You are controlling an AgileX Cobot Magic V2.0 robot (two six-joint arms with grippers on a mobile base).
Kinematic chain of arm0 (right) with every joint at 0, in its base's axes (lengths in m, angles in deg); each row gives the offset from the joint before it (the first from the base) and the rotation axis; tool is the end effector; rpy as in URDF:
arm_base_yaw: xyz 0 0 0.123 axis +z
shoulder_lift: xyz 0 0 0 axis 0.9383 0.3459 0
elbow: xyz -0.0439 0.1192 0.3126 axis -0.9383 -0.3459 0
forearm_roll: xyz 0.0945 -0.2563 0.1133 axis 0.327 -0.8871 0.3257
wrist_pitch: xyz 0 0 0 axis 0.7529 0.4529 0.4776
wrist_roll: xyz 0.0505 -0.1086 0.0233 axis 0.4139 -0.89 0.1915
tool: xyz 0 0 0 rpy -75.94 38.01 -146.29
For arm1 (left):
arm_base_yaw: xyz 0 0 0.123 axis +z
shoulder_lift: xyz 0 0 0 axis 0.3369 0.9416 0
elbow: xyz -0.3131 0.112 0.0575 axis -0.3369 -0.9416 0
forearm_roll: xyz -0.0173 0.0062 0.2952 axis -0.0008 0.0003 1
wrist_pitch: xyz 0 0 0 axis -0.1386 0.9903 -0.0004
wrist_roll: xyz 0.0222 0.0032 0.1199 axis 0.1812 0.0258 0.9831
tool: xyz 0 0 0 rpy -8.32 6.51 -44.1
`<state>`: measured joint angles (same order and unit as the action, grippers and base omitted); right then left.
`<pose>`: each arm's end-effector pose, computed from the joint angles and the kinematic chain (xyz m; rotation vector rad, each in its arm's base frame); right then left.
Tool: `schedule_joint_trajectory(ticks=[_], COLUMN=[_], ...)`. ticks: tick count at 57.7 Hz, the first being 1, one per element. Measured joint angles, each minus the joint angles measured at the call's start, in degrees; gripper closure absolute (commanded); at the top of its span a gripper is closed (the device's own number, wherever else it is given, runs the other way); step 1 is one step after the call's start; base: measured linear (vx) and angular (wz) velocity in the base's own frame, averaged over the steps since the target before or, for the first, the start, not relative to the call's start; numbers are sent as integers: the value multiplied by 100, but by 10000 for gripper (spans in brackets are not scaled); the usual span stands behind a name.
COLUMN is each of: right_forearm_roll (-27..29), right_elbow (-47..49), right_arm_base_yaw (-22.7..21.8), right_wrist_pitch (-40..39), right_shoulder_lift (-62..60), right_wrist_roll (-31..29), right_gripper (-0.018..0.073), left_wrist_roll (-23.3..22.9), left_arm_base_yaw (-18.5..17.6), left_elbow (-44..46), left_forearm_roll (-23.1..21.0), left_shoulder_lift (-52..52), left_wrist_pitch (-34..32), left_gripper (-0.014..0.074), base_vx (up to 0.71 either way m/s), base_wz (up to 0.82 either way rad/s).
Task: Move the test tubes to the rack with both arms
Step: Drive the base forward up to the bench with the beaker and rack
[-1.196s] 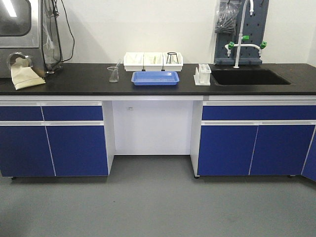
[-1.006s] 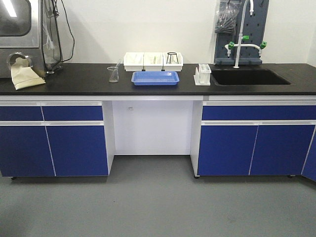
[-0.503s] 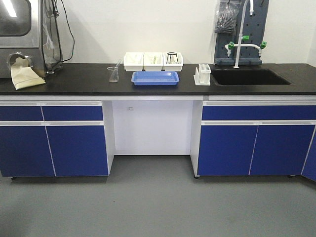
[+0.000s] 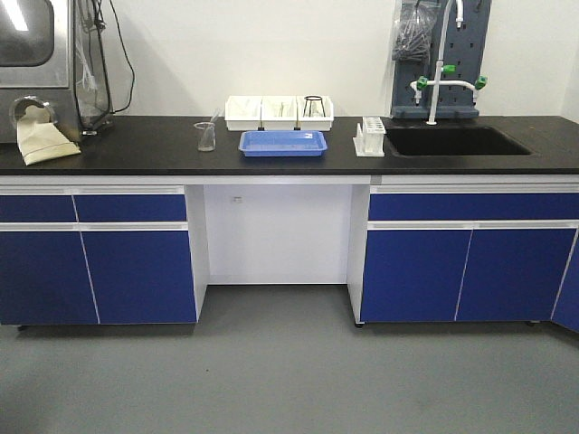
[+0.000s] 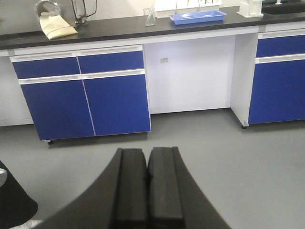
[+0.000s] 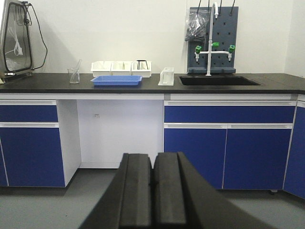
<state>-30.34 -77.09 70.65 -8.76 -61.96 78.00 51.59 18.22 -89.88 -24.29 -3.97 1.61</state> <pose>0.0794 0.0012 0.2032 -0.0415 1.5098 -0.0191 0.0782 -0.0005 0.1796 0.0617 1.7101 0.0343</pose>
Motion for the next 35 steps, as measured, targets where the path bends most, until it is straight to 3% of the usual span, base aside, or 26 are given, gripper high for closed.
schedule_joint_trajectory(ticks=[35], right_forearm_roll=[0], right_elbow=[0], right_arm_base_yaw=[0], right_wrist_pitch=[0], right_shoulder_lift=[0], right_wrist_roll=[0], right_gripper=[568], left_wrist_roll=[0], left_arm_base_yaw=[0], left_elbow=[0], left_forearm_roll=[0], left_shoulder_lift=[0], left_wrist_pitch=[0], left_gripper=[601], base_vx=[15], base_wz=[-4])
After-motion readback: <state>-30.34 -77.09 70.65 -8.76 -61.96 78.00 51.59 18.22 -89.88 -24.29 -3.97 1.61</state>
